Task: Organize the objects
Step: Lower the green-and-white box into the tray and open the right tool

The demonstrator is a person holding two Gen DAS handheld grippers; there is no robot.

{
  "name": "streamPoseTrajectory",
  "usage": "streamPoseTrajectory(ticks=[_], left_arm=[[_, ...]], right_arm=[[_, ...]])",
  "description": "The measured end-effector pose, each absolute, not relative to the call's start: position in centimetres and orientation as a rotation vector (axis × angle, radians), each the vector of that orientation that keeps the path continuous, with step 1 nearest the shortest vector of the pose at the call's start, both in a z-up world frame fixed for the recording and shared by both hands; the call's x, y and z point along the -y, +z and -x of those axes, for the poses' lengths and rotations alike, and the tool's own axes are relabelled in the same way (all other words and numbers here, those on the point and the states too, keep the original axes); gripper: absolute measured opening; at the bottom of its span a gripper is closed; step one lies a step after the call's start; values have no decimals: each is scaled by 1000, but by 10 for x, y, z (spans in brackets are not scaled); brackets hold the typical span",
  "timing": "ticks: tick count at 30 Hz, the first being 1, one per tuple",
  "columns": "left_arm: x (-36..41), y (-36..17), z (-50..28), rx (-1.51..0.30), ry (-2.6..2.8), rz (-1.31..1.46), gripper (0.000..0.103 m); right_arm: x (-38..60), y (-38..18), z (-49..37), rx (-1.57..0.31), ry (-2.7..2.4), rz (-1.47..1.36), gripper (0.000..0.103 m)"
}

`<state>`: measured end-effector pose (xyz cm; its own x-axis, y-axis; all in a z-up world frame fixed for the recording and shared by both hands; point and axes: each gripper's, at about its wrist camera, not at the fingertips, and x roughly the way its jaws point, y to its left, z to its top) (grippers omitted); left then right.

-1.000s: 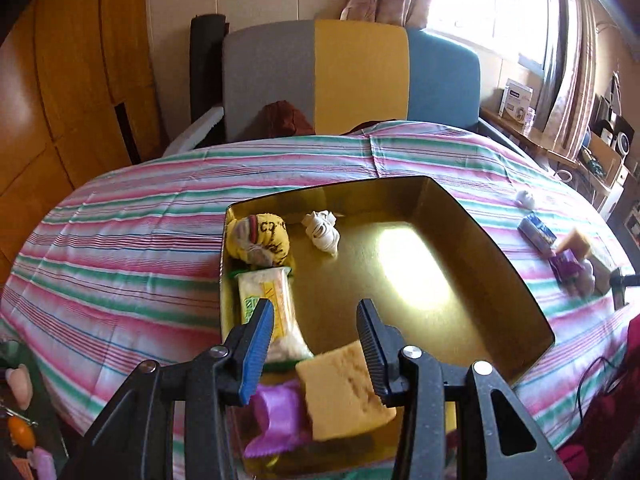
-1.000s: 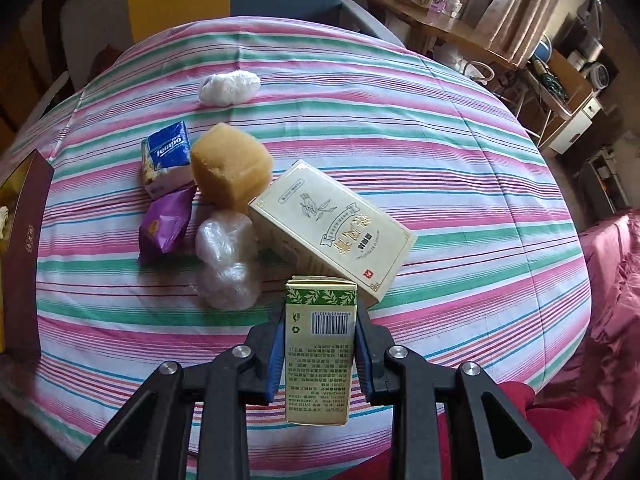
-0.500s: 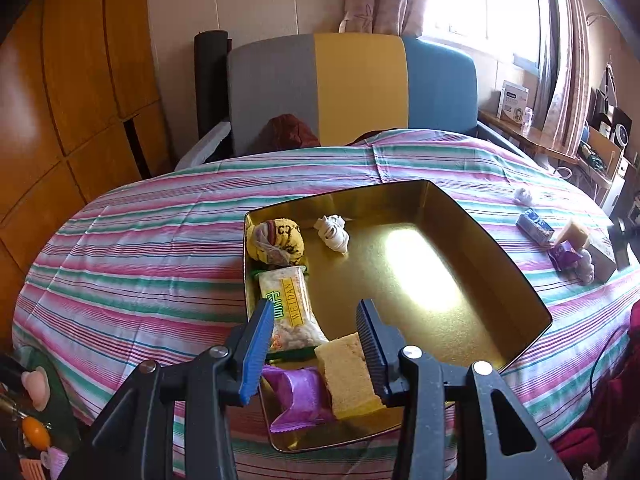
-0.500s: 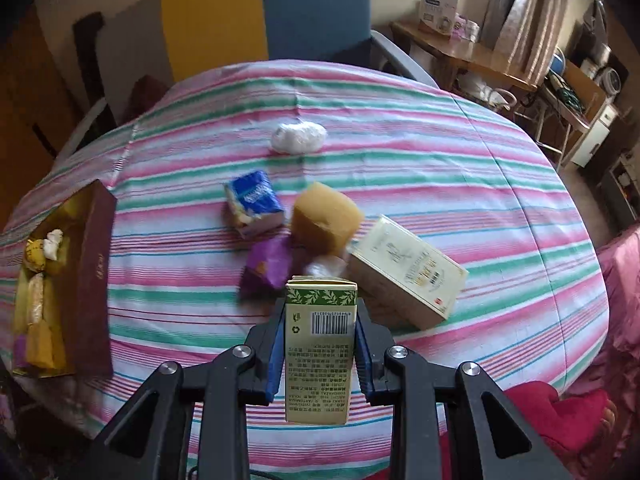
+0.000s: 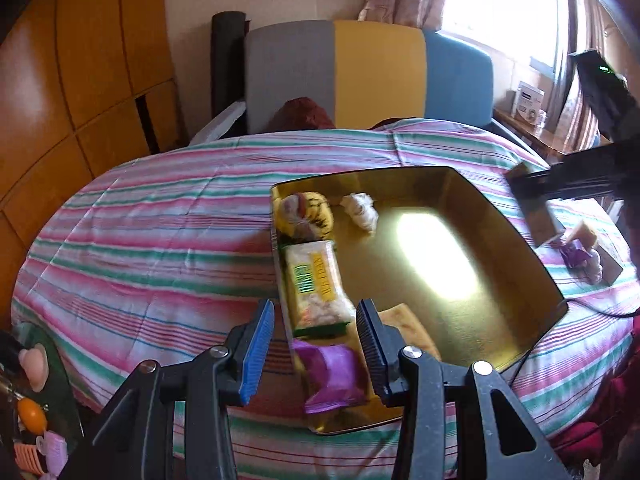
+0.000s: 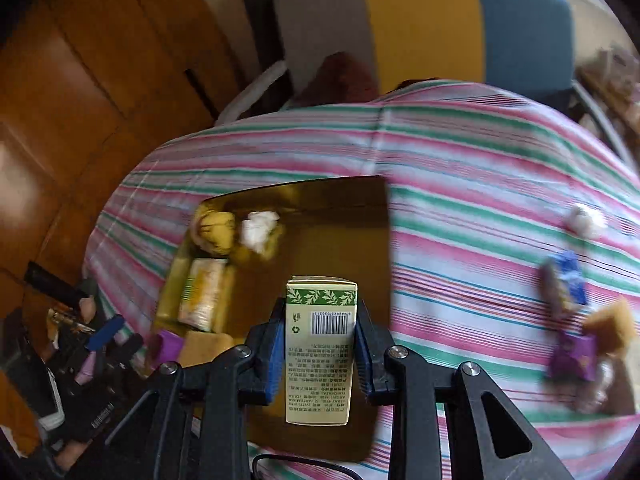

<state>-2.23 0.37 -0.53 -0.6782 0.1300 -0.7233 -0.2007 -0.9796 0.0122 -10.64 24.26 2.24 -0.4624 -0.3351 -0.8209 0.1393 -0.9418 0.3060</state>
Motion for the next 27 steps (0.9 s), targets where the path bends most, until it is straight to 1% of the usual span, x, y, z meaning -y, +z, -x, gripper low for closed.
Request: streamPoseTrajectory(ticks=[9,12,15,17,18,19,23,27], left_arm=[[26,-16,30,-41,2753,1226,43],[28,-20,31,-33,2742,1240,43],[29,-24,33,-26,2734,1254,43],[28,-26,33,-25,2731,1261,43],[28,-26,33,-25,2732,1263,43],[28,-26,33,-26,2733,1262,43],[25,-22,31,-37,2739,1241,43],[20,-17,28,-50,2737,1220,43]], right_arm=[[-150,-47,161,330,-2283,-1595,30],[-126,-67,166,315,-2228,-1647,31],[-115,-78,165,350,-2191,-1647,33],[-113,-82,164,387,-2179,-1627,42],[-115,-82,163,410,-2178,-1612,53],[-118,-81,162,425,-2186,-1599,58],[-130,-71,151,446,-2225,-1545,59],[-149,-53,134,424,-2307,-1490,66]])
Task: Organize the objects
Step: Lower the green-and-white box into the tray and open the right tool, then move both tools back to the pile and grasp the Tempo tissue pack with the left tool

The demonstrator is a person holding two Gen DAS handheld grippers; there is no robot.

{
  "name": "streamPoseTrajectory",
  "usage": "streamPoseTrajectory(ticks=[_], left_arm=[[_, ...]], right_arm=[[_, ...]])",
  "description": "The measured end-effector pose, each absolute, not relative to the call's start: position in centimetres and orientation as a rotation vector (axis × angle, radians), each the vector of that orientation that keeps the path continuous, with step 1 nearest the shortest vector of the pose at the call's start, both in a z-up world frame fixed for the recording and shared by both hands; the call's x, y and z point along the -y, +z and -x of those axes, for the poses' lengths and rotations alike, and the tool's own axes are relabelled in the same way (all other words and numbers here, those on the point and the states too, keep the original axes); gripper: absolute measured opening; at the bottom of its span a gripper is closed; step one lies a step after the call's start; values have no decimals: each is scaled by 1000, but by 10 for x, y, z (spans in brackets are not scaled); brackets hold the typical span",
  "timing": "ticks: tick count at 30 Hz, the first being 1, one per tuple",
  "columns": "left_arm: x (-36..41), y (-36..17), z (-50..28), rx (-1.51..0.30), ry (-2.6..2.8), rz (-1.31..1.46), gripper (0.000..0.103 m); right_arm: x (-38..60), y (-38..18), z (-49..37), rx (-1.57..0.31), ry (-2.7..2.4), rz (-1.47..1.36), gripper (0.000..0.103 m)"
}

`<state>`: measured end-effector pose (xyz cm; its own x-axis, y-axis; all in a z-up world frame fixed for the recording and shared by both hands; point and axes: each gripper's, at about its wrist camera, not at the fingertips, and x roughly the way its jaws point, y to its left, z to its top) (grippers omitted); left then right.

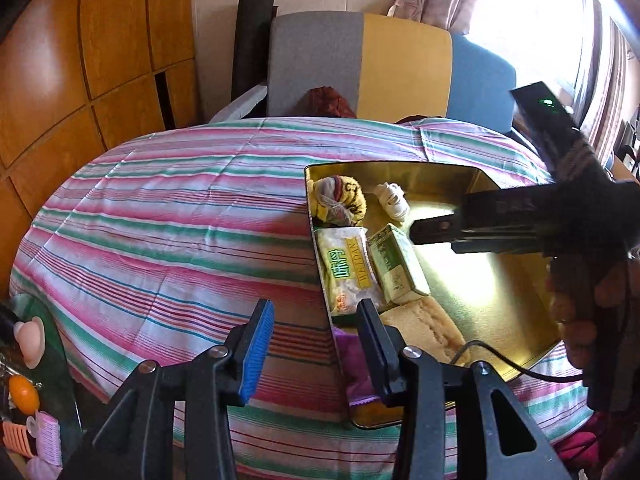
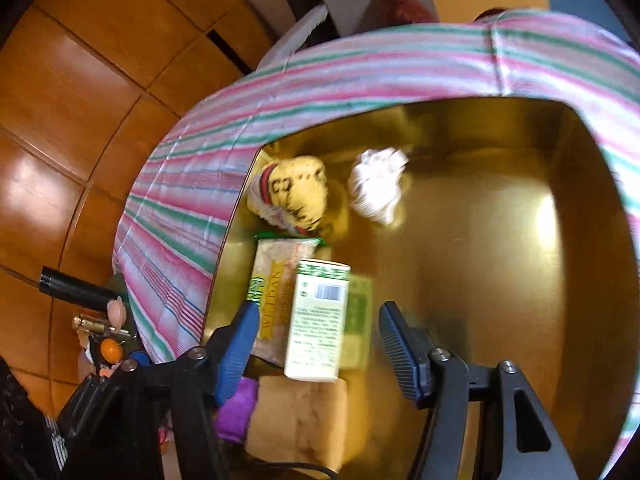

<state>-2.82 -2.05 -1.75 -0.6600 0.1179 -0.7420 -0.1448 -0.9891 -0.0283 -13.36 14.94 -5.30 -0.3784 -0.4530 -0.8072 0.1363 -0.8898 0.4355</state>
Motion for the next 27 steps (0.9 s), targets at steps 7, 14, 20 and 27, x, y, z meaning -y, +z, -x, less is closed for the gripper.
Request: streamPoseTrajectory(ticks=[7,14,20,27], left_arm=[[9,-9,21,-78,2730,1183,43],[-3,-3,15,-104,2708,1162,43],[-20,0,12,-135,2674,1146,43],[-49,2,11,-209,2621,1126,43]], right_arm=[[-181,-26,99,302,-2455,-1401,74],[-230,-9,66,247,-2571,-1337,78],[-288,-3,47,285,-2691,-1351,80],[-369,-6,24,356,-2851,-1423,81]])
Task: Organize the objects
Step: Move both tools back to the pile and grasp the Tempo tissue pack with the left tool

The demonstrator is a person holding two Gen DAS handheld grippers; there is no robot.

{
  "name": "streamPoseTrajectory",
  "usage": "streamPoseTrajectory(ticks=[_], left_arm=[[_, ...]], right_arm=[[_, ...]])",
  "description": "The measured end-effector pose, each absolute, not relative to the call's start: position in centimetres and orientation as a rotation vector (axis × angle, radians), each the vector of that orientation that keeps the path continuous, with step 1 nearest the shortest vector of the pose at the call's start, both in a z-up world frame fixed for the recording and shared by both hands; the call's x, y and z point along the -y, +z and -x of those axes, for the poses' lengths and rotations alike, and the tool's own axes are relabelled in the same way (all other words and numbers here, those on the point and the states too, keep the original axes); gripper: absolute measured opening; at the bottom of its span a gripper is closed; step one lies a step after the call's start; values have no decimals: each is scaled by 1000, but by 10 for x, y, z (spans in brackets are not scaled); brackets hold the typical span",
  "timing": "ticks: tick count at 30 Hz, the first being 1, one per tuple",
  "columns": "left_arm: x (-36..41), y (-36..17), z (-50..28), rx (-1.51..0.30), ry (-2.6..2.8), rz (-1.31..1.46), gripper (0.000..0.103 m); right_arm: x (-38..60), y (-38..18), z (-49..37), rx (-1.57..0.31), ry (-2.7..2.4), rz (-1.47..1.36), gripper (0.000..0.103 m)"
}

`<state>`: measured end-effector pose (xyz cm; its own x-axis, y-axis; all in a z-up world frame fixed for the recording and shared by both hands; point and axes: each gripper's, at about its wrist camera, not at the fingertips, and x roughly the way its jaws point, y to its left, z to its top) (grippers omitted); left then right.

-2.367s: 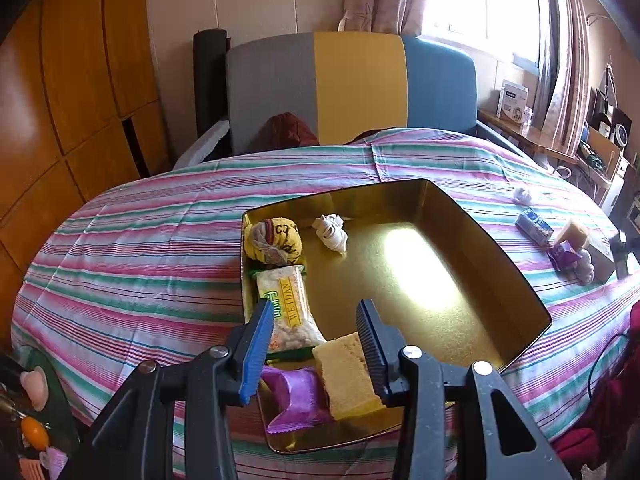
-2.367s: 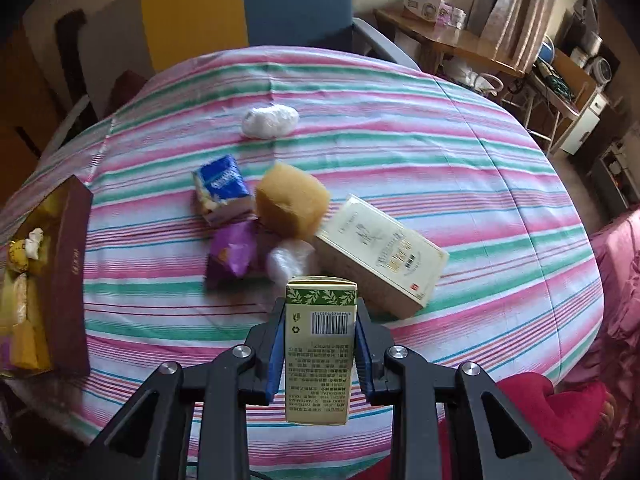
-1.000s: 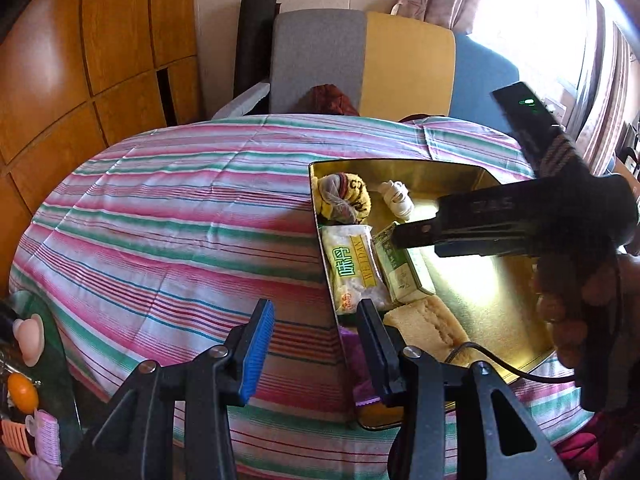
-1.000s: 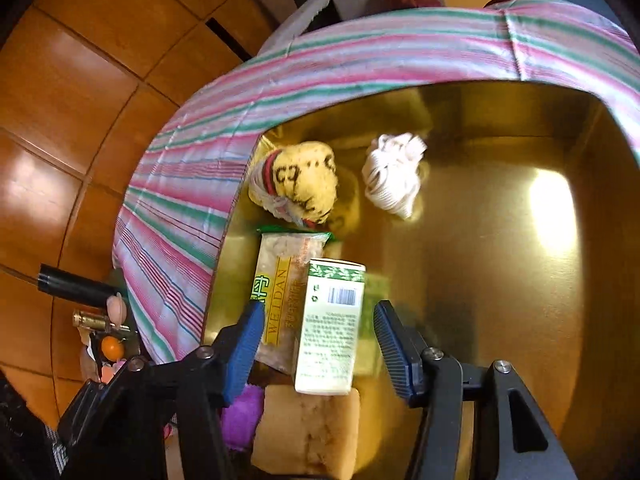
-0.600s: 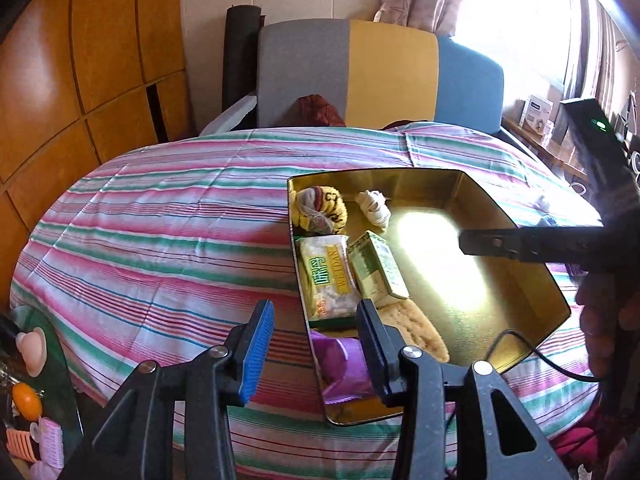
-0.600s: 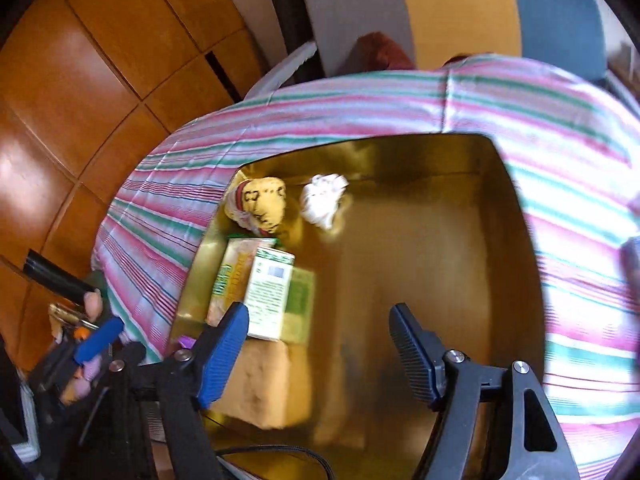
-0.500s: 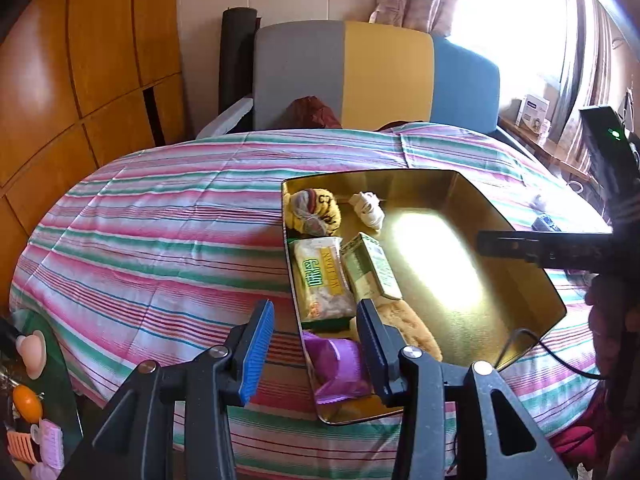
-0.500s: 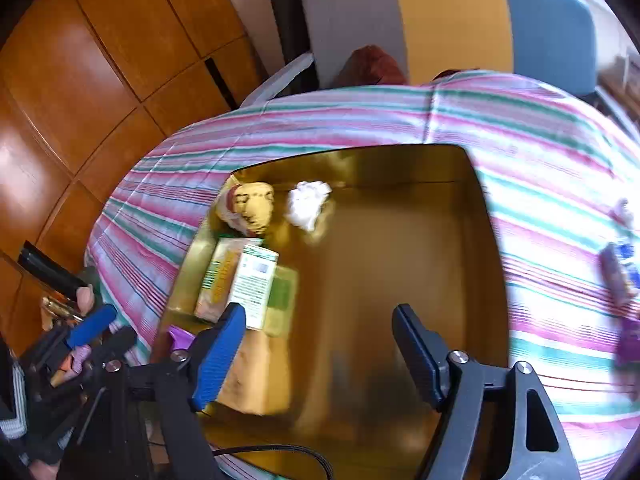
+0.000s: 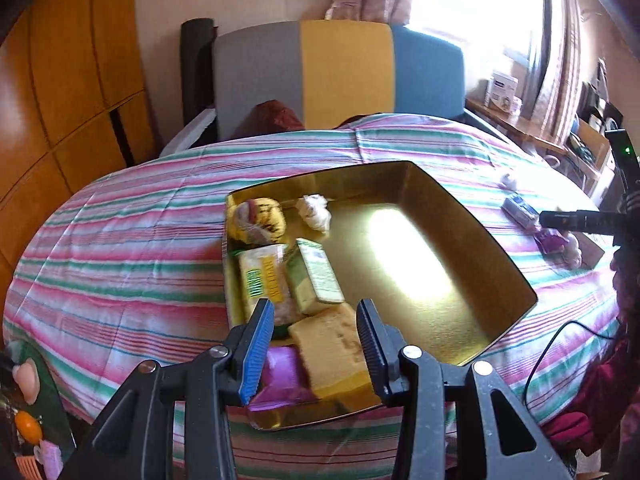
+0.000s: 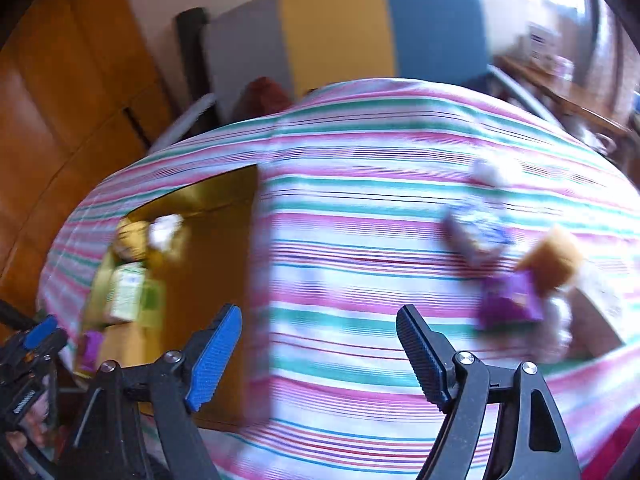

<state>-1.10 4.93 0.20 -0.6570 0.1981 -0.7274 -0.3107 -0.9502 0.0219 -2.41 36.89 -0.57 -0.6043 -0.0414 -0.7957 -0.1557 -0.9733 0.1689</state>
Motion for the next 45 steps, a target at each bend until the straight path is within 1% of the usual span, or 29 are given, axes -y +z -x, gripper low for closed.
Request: streamPoseTrajectory(ticks=[4,8,14,16,18,21,27,29,31,35,37,40,43,45], left_arm=[[-72,3,10,-256,2580,1109,43],[-97,6,10,-298,2528,1086,43],[-151,15,10,-337,2413,1048,43],[-171,17,13,-325,2372,1052,43],[-192,18,18,-295,2320,1069,43],[-227,19,25,-286,2262,1075,43],[-296,5,54,-246,2128,1192,44],[-315,-2,65,-231,2106,1241,48],[-332,-11,76,-219,2087,1277,49],[-368,-32,98,-178,2039,1366,62],[-385,-44,109,-145,2013,1414,63],[-408,-58,125,-90,1990,1472,70],[-428,-70,142,-46,1998,1521,72],[-443,-76,151,-47,2017,1538,75]], right_arm=[[-421,1,12,-348,2644,1280,81],[-482,8,0,-420,2527,1137,81],[-564,3,-27,-580,2331,899,81],[-585,-6,-38,-722,2261,881,81],[-599,-8,-50,-853,2252,834,81],[-605,-11,-55,-936,2244,818,84],[-601,-15,-53,-1006,2264,831,85],[-601,-16,-53,-1027,2270,823,86],[-602,-16,-55,-1048,2275,817,87],[-602,-20,-50,-1070,2285,848,88],[-601,-22,-48,-1075,2295,866,88],[-600,-24,-46,-1090,2309,875,88],[-602,-25,-49,-1128,2312,859,89],[-604,-26,-50,-1151,2312,851,89]])
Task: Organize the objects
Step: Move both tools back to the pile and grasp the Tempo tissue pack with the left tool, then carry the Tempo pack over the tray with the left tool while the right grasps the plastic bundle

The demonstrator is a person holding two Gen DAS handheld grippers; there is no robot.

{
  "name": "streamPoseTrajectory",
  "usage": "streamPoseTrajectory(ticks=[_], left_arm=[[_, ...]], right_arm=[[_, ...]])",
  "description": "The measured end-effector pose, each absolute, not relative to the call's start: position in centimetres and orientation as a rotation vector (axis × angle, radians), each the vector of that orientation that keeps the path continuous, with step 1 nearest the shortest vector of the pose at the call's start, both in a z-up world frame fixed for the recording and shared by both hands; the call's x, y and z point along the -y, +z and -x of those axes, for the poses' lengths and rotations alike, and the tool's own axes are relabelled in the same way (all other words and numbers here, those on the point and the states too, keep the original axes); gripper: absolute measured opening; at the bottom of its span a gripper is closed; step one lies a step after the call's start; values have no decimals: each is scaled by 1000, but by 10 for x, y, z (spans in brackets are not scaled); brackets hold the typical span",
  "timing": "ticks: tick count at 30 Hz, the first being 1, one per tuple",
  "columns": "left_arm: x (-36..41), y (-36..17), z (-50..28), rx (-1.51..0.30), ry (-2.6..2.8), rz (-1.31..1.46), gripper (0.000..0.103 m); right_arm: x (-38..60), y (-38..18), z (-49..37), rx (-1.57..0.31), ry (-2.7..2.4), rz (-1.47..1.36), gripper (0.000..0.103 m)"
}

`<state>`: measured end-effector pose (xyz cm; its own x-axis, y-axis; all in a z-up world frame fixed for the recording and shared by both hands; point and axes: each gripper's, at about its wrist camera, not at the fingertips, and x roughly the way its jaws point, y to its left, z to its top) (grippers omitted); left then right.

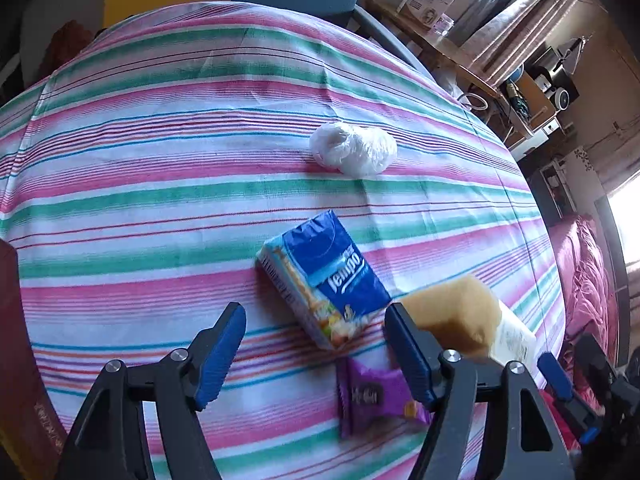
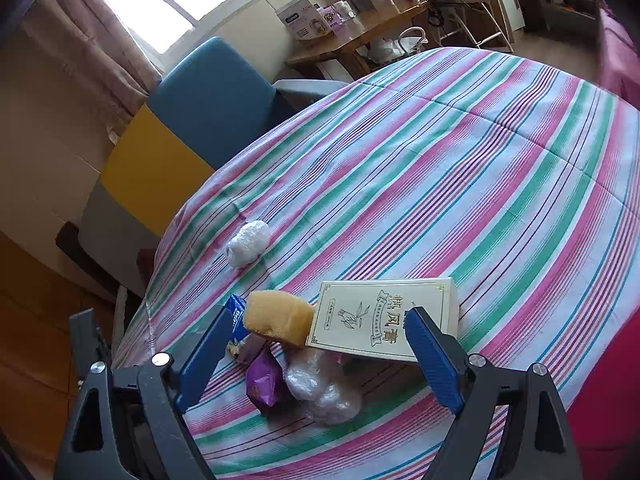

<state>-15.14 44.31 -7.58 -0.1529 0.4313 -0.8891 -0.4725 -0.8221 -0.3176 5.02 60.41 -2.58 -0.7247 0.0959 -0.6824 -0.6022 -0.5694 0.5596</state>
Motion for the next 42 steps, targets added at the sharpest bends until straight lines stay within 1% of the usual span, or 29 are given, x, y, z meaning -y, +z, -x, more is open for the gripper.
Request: streamPoseTrajectory(ticks=[2,7,9,11,12,13,19,22,27,30,33,35,38,42], left_arm=[[-456,-80,161,-51,2043,1546,78],[-478,-95,172,-82,2051,1591,79],[-486,-97,168,-172,2082,1544,77],[-484,-96,161,-231,2091,1509,69],[-481,-95,158,-233,2082,1499,61],[-476,-94,155,-236,2065,1491,57],[-426,-85,141,-244,2043,1468,55],[-397,-69,125,-240,2046,1420,55],[-342,-28,92,-239,2055,1272,55],[-313,-12,80,-219,2065,1221,55],[-281,-1,71,-199,2078,1190,55],[-266,1,69,-190,2091,1175,55],[-239,4,69,-153,2123,1165,55],[-204,5,73,-73,2153,1185,55]], right_arm=[[-605,-27,-50,-1169,2317,849,89],[-604,-29,-48,-1185,2330,859,90],[-604,-29,-48,-1188,2329,860,90],[-605,-29,-48,-1191,2330,856,90],[-605,-29,-48,-1190,2332,856,90],[-604,-29,-47,-1186,2333,857,90],[-602,-28,-44,-1147,2336,875,90],[-600,-28,-41,-1118,2332,898,90],[-591,-29,-32,-1014,2328,972,90],[-583,-25,-22,-919,2343,1023,90],[-576,-17,-3,-881,2363,1069,90],[-571,-6,18,-837,2393,1079,90],[-562,3,67,-710,2431,1119,90],[-560,-10,137,-591,2383,1251,90]])
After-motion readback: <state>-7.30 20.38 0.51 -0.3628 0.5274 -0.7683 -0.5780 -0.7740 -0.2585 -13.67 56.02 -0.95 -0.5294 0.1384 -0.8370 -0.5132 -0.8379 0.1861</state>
